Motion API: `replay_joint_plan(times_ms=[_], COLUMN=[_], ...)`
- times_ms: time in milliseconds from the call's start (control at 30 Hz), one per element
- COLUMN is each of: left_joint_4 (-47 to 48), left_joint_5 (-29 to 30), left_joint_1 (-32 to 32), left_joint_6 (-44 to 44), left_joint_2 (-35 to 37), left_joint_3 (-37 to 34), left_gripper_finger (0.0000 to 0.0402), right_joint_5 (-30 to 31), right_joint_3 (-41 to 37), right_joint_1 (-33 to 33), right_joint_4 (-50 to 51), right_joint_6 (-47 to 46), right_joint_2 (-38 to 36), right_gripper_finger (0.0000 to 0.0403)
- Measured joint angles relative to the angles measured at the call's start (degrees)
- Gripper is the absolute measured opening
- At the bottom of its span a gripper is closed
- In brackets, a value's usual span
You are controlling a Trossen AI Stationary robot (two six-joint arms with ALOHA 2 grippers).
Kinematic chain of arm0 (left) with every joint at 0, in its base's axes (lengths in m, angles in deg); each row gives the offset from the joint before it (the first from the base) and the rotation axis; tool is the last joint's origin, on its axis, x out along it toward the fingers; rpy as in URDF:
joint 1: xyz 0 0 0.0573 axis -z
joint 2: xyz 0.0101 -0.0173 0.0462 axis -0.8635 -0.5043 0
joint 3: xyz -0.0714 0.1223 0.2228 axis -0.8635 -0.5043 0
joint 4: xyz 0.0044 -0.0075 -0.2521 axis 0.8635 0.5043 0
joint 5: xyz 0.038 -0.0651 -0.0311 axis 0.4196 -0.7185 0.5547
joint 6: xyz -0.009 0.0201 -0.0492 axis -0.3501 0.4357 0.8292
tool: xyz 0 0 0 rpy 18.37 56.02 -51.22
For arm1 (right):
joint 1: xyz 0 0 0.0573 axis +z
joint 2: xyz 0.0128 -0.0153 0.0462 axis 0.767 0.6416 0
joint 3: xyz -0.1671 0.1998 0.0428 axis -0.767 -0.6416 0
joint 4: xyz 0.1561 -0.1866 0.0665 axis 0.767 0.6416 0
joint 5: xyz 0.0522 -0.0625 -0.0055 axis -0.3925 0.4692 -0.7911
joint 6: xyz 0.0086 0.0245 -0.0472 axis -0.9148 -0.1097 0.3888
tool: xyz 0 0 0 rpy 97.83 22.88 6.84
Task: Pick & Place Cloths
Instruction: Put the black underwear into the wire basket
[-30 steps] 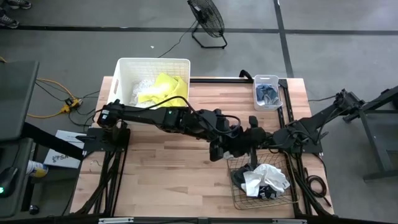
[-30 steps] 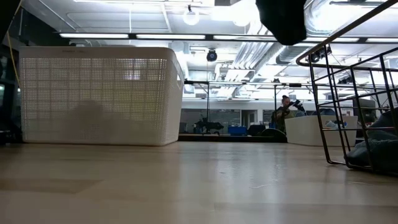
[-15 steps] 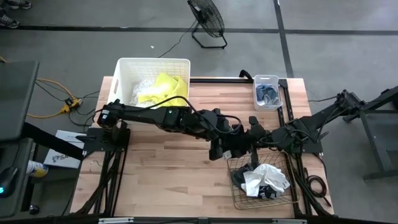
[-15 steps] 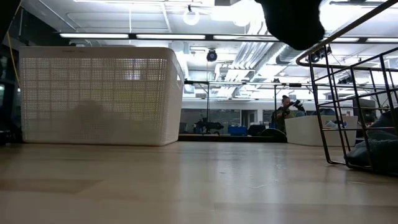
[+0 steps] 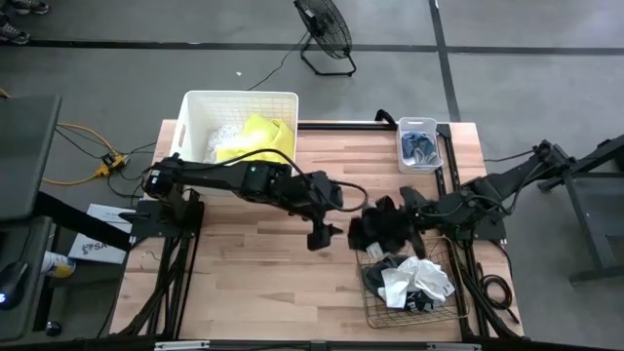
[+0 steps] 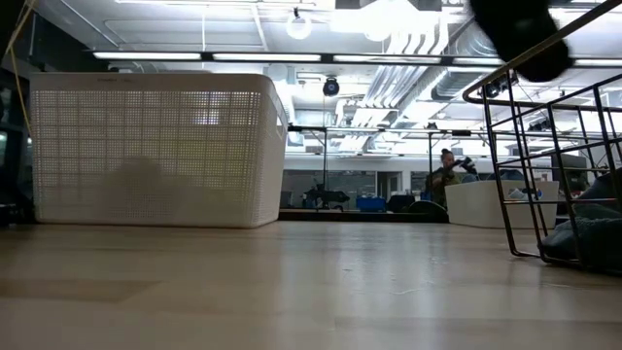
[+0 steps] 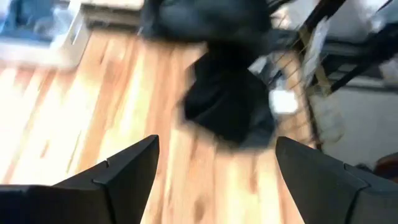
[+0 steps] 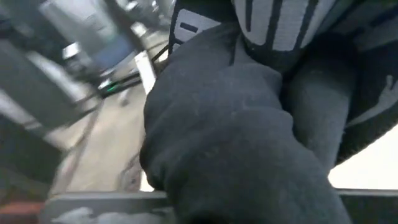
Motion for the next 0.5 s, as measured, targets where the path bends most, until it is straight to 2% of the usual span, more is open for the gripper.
replay_joint_plan(times_ms=[267, 400, 500], left_joint_4=[8.55, 11.5, 11.07], left_joint_5=[2.94, 3.52, 3.6], left_joint_1=[0.0, 0.0, 0.0], left_joint_6=[2.68, 5.4, 4.87], left_joint_2=[0.8, 0.8, 0.96], left_joint_3=[-0.04, -0.05, -0.08], left_gripper_finger=[0.0319, 0.0319, 0.0319], right_joint_5=[-17.81, -20.04, -18.97], right_joint_3=[0.02, 0.02, 0.02], right_joint_1=[2.0, 4.95, 7.49], right_joint_4=[7.67, 13.57, 18.36], right_joint_6=[-10.24, -15.83, -20.44], right_joint_2=[-1.0, -0.77, -0.77], right_gripper_finger=[0.0032, 0.0032, 0.0032])
